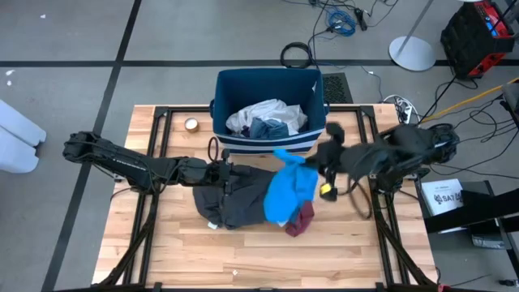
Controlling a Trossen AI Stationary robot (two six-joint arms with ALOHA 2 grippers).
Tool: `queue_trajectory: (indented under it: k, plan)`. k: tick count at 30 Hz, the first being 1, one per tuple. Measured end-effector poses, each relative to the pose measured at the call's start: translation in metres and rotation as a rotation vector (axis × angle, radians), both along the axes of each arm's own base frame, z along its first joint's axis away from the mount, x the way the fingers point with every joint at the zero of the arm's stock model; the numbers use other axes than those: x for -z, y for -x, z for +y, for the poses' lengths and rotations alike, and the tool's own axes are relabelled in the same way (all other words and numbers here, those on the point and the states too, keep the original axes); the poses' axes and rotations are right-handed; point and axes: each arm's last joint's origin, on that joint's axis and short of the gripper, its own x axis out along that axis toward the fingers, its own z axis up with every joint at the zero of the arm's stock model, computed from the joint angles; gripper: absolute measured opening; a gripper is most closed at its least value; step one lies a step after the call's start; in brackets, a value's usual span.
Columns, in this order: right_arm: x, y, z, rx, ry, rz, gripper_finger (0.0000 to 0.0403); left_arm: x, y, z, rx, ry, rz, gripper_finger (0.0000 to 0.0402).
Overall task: Sort clothes
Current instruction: Put the blue underwear into the blue bin
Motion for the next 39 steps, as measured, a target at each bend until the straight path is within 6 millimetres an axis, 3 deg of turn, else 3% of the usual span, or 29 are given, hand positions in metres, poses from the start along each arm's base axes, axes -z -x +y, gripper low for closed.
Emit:
queue_trajectory:
  k: [10,15,19,27,33,39]
  plan:
    - [-0.055,-0.003,-0.048,0.153,0.333,-0.272,0.0,0.0,0.0,0.0,0.0,0.0,0.0,0.0137]
    - [-0.06,-0.008,-0.085,0.235,0.44,-0.255,0.0,0.0,0.0,0.0,0.0,0.0,0.0,0.0137]
    - [-0.056,-0.008,-0.12,0.27,0.404,-0.222,0.0,0.0,0.0,0.0,0.0,-0.001,0.0,0.0137]
    - [-0.023,-0.008,-0.187,0.354,0.248,-0.128,0.0,0.0,0.0,0.0,0.0,-0.001,0.0,0.0137]
    - [0.03,-0.017,-0.222,0.431,0.161,0.007,0.0,0.0,0.0,0.0,0.0,-0.001,0.001,0.0137]
    - [0.081,-0.028,-0.242,0.476,0.068,0.037,0.0013,0.0,0.0,0.0,0.0,-0.002,0.001,0.0137]
